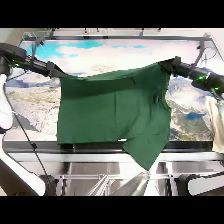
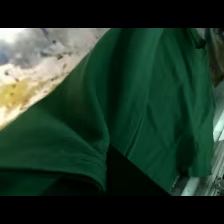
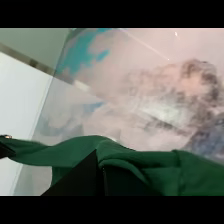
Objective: Fold the shirts.
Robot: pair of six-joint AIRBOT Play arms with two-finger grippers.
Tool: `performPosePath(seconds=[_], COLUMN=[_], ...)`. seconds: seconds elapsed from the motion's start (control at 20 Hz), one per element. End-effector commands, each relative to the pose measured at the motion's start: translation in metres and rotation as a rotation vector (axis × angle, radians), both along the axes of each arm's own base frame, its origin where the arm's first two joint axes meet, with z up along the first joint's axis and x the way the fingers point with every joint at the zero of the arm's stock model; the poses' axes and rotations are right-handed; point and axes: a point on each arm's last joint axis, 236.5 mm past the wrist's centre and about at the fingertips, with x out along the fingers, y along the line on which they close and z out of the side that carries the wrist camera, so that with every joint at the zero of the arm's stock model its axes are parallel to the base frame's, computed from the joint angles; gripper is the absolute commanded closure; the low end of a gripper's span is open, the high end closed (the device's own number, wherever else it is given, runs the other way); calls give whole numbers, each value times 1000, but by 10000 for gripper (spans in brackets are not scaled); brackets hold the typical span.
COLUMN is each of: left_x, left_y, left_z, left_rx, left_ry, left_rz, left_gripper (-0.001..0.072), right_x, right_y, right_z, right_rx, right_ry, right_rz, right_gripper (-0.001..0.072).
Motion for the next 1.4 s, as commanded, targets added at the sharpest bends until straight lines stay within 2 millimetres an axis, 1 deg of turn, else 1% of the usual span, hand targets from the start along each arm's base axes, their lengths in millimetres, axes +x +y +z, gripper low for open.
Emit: performPosePath(seconds=[0.0, 0.1, 0.15, 0.2, 0.25, 0.3, 0.35, 0.4, 0.5, 0.6, 0.75, 0.85, 0.95, 1.15, 1.2, 1.25, 1.3, 1.35], left_x=[29, 32, 28, 19, 12, 7, 2, -2, -7, -12, -30, -43, -52, -55, -56, -60, -65, -68], left_y=[20, 36, 40, 42, 43, 41, 40, 38, 31, 29, 29, 31, 32, 32, 31, 30, 29, 33], left_z=[-37, -30, -29, -32, -36, -42, -49, -55, -71, -86, -112, -127, -136, -138, -137, -135, -133, -129], left_rx=[16, 14, 8, 3, -3, -9, -14, -18, -12, 2, 73, 111, 141, 142, 139, 135, 130, 125], left_ry=[7, 7, 30, 61, 89, 116, 140, 162, 197, 227, 308, 362, 402, 433, 439, 456, 478, 510], left_rz=[119, 154, 157, 150, 148, 147, 145, 146, 148, 160, 151, 148, 147, 161, 156, 149, 138, 150], left_gripper=[688, 688, 689, 689, 689, 689, 690, 690, 691, 692, 693, 692, 693, 691, 662, 405, 127, -5], right_x=[25, 29, 25, 18, 10, -1, -12, -22, -38, -49, -70, -79, -86, -87, -87, -88, -92, -97], right_y=[-22, -36, -42, -46, -50, -53, -56, -55, -51, -47, -41, -38, -38, -38, -38, -42, -48, -58], right_z=[-28, -18, -14, -12, -17, -29, -46, -62, -83, -98, -122, -132, -139, -140, -140, -142, -144, -145], right_rx=[33, 40, 64, 77, 69, 40, -11, -54, -87, -68, -73, -65, -77, -80, -73, -66, -68, -82], right_ry=[10, -10, -4, -1, 24, 69, 123, 171, 225, 271, 340, 372, 391, 396, 410, 434, 472, 512], right_rz=[-59, -74, -65, -40, -13, 20, 51, 79, 117, 122, 152, 157, 168, 171, 164, 153, 141, 124], right_gripper=[693, 693, 693, 693, 693, 693, 693, 692, 693, 693, 693, 693, 693, 690, 638, 431, 331, 331])
